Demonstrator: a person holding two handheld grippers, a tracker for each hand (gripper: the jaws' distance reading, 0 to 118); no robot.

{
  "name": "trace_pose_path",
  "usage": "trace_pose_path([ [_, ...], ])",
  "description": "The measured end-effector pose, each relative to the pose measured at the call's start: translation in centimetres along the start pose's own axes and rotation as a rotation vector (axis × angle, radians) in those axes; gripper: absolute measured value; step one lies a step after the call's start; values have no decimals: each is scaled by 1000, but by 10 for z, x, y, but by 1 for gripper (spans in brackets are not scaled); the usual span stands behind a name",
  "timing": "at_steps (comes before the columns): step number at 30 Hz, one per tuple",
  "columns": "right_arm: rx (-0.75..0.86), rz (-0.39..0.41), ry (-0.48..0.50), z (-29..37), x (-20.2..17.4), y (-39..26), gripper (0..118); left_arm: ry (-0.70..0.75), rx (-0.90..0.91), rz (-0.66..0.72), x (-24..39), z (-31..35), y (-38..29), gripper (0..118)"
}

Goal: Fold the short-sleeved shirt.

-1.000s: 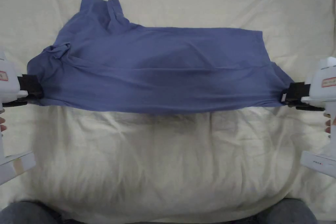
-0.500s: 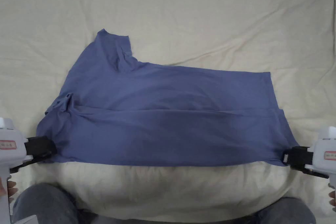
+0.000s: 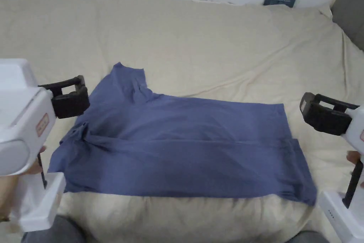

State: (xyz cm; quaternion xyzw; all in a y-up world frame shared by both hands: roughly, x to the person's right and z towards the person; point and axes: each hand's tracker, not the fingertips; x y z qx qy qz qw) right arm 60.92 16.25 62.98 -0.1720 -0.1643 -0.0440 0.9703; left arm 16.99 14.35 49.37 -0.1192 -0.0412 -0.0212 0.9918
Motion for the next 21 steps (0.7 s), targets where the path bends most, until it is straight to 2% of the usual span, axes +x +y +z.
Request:
trace_pose_path([
  [6,93,16,22,12,-27,4,118,-17,94,39,32,11,1,118],
  [10,118,16,41,15,-37,-2,114,-48,120,-11,44,16,-4,106],
  [12,122,16,56,17,-42,-3,89,-52,122,-32,51,17,-5,80],
  [13,120,17,58,17,-44,-3,68,-61,117,-29,51,18,-5,56],
  [14,117,18,58,16,-46,-3,46,-79,102,-18,51,17,-6,36],
  [16,103,5,51,13,-48,-4,13,-92,75,-4,53,16,-6,4],
  [18,88,-25,75,12,-47,-3,2,-93,46,-12,51,13,-8,0],
  [21,77,-47,91,9,-47,1,1,-101,7,-19,46,8,-8,0],
])
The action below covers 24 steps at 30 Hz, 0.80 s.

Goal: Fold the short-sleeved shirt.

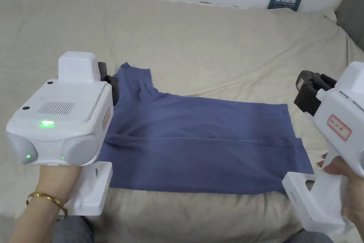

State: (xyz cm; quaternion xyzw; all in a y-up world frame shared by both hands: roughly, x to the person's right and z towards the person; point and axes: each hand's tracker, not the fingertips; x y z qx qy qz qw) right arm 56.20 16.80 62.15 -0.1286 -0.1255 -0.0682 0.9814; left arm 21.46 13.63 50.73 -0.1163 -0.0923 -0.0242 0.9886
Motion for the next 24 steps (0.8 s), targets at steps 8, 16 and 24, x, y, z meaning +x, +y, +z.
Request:
trace_pose_path([
  [8,-21,21,-2,-20,-1,7,1,-63,-284,42,-35,-82,22,26],
  [16,-111,38,-6,-60,6,-1,1,-42,-548,88,-57,-218,11,118],
  [24,-229,5,-56,-121,30,-25,1,21,-812,38,-53,-329,-46,118],
])
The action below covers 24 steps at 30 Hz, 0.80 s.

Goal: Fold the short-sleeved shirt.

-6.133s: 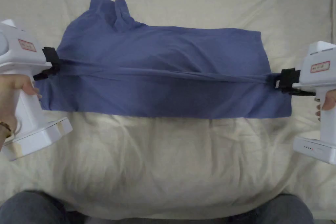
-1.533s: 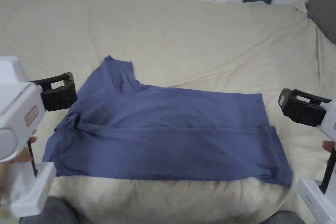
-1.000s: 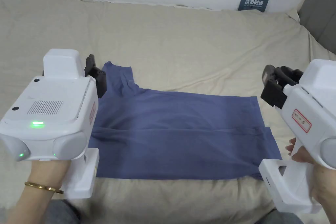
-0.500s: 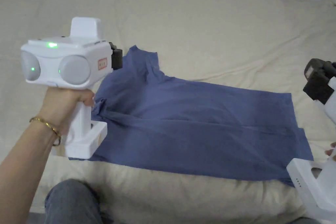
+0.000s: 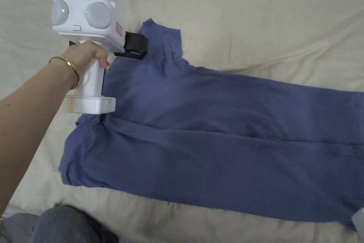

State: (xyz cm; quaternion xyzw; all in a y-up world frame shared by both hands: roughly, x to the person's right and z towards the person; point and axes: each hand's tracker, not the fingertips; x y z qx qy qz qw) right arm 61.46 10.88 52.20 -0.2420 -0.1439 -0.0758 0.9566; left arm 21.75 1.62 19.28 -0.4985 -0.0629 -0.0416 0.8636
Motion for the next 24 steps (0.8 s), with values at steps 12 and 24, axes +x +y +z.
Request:
trace_pose_path([
  [12,-87,-32,7,-31,2,-6,1,12,-77,33,-1,-30,13,0],
  [24,-375,-32,-11,-104,60,51,50,-127,127,10,-10,56,4,0],
])
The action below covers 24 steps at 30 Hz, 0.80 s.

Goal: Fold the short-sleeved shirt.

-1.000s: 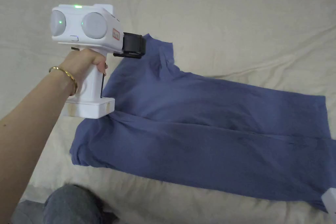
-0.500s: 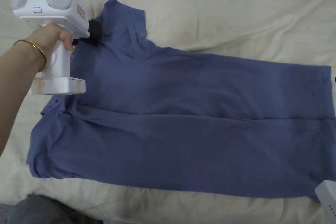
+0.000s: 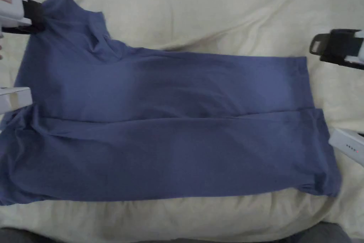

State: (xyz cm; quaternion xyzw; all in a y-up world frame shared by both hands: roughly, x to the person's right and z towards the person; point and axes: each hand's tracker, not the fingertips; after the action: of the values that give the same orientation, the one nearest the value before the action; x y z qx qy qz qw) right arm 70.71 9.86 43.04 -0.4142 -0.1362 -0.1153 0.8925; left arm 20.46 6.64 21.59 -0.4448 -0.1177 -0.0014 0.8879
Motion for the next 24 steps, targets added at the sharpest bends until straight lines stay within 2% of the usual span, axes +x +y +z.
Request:
trace_pose_path([
  [1,-62,74,-50,-11,5,8,60,-9,18,-1,1,8,-1,0],
  [2,-104,105,-107,-23,8,14,83,-12,23,7,-2,8,-3,0],
  [3,-118,110,-146,-33,11,17,99,-15,29,6,-2,12,-5,0],
  [4,-128,107,-169,-43,16,20,108,-14,39,6,-2,16,-6,0],
  [6,-167,69,-190,-67,26,27,109,-13,43,0,-5,15,-8,0],
  [10,-225,-57,-176,-112,35,29,109,-8,44,2,-1,17,-9,0],
  [13,-241,-69,-170,-139,31,23,108,1,29,-1,-1,11,-8,0],
  [14,-244,-67,-177,-145,28,20,105,7,21,-5,-2,7,-6,0],
  [15,-244,-64,-184,-149,26,18,94,14,15,-12,-3,5,-6,0],
  [17,-244,-53,-189,-153,23,14,35,28,7,-16,-4,1,-5,0],
  [18,-249,-39,-199,-154,22,12,16,27,3,-11,-6,-2,-5,0],
  [19,-249,-1,-248,-152,22,10,11,29,-2,2,-8,-3,-4,0],
  [21,-241,0,-201,-144,26,11,6,31,-5,14,-9,-4,-4,0],
  [24,-205,-27,-174,-120,30,17,5,31,-1,15,-9,3,-6,0],
])
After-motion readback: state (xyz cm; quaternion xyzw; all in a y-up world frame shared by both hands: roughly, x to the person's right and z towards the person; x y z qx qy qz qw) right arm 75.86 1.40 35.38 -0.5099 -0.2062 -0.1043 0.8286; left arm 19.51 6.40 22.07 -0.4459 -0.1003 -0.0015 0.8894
